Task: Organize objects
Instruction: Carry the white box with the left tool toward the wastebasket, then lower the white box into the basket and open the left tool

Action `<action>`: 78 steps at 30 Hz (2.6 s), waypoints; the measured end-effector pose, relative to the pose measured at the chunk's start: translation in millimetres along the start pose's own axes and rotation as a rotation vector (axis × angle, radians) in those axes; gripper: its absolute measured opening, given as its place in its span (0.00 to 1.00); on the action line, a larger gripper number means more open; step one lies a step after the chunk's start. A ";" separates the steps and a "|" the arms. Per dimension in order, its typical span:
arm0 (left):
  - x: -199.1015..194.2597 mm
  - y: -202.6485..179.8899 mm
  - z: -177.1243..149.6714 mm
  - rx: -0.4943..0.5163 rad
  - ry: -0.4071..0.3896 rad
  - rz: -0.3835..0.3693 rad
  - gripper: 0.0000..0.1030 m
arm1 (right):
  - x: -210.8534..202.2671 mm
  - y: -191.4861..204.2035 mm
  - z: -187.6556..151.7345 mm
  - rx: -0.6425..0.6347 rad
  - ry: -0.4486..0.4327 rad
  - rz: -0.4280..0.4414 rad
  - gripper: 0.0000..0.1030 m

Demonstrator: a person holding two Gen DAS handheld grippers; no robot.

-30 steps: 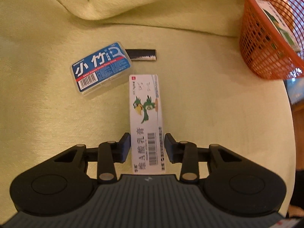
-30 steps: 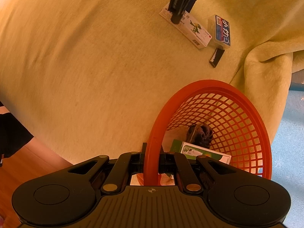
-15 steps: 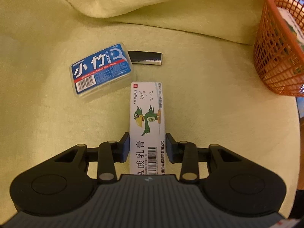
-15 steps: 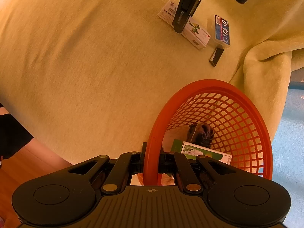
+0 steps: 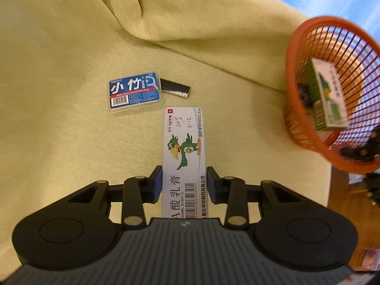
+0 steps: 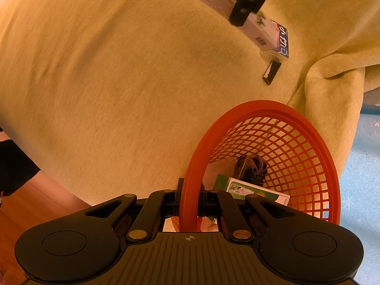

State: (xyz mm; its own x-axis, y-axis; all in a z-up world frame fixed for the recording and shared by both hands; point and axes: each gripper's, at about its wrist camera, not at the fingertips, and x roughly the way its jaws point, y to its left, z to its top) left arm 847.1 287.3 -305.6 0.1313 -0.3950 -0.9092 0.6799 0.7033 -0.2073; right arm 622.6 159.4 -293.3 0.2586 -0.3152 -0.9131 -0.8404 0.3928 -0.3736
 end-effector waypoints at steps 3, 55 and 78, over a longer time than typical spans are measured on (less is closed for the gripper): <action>-14.5 -3.8 2.4 -0.026 -0.009 -0.006 0.31 | 0.0 2.7 -0.2 -0.004 0.001 -0.004 0.03; -70.2 -97.5 81.4 0.193 -0.078 -0.257 0.32 | 2.4 5.3 -1.9 -0.006 0.007 -0.021 0.03; -69.3 -89.9 87.2 0.138 -0.128 -0.256 0.42 | 0.1 3.3 -4.1 0.000 -0.004 -0.020 0.03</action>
State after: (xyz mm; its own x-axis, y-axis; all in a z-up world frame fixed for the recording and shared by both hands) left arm 839.7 199.9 -192.4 0.0273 -0.6263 -0.7791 0.7930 0.4881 -0.3646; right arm 617.8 157.1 -294.0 0.2774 -0.3198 -0.9060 -0.8348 0.3866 -0.3920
